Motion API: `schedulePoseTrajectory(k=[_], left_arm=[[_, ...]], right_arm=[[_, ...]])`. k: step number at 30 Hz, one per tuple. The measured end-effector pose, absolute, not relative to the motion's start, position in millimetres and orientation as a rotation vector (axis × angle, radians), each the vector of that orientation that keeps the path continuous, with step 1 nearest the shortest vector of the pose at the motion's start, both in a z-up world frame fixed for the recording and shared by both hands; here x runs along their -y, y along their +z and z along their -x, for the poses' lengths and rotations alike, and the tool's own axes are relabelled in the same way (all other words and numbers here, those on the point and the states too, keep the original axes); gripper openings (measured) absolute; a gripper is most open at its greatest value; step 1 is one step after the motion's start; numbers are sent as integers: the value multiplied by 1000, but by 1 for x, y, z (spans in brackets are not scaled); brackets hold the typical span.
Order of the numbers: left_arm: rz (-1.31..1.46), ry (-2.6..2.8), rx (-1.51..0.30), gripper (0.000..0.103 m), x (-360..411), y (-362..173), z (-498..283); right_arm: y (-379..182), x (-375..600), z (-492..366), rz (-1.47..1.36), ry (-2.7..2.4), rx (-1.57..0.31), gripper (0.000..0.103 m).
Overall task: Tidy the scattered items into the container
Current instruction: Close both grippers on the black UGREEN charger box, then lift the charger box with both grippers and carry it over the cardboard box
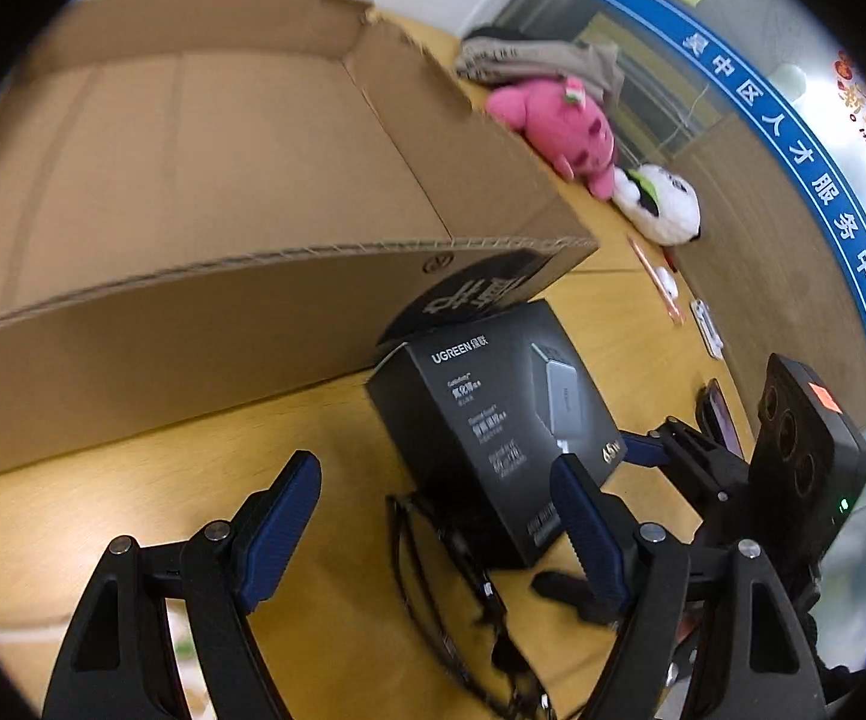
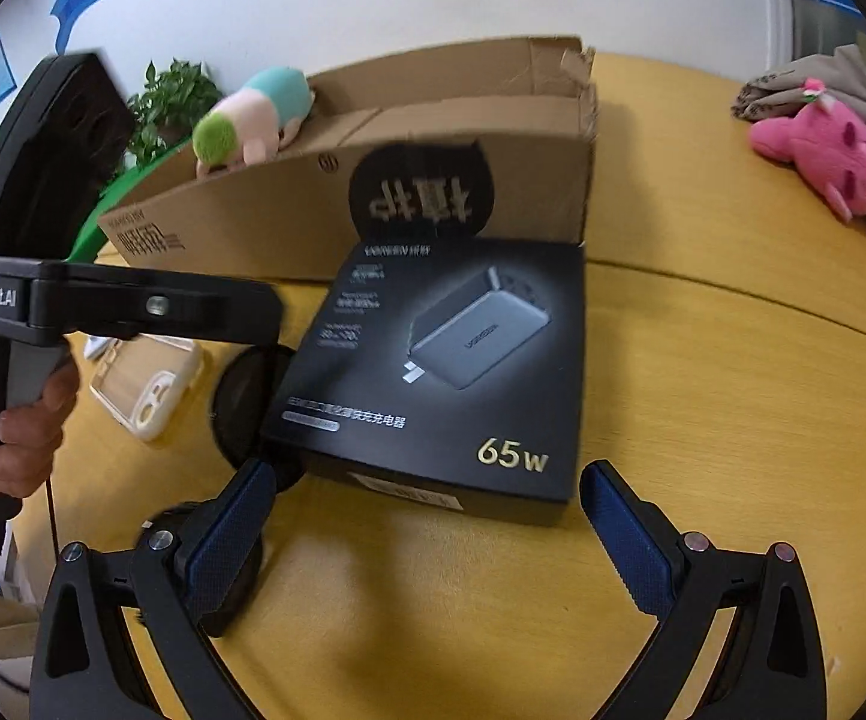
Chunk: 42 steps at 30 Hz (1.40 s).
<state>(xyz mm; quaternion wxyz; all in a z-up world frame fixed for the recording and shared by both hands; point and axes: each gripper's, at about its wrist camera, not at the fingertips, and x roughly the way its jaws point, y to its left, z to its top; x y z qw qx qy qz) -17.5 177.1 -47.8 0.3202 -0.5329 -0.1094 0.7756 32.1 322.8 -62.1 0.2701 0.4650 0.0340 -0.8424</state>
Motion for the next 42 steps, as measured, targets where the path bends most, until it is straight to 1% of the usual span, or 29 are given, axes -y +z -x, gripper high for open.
schedulePoseTrajectory(k=[3, 5, 7, 11, 14, 18, 21, 34, 39, 42], left_arm=[[1414, 1997, 337, 78, -183, -59, 26], [1402, 1989, 330, 78, -188, -58, 26], [1390, 1976, 318, 73, -191, -58, 24], [1363, 1957, 306, 71, -191, -60, 14], [1359, 1966, 334, 69, -185, -60, 7], [1324, 1999, 303, 65, -183, -52, -6], [1281, 2024, 304, 65, -181, -39, -16], [1035, 2199, 254, 65, -159, 45, -37], [952, 2246, 265, 65, -143, 77, -30], [905, 2277, 263, 65, -134, 96, -23]], right_arm=[[-67, -318, -28, -1258, -2259, -99, 103], [-70, -315, -26, -1255, -2255, -87, 103], [-72, -311, -26, -1243, -2262, -89, 103], [-74, -302, -33, -1227, -2313, -121, 103], [-74, -294, -44, -1223, -2365, -180, 100], [-71, -291, -57, -1208, -2406, -169, 97], [-62, -286, -67, -1170, -2441, -188, 96], [18, -260, -88, -898, -2560, -320, 96], [47, -246, -80, -809, -2560, -351, 96], [70, -238, -68, -767, -2548, -334, 96]])
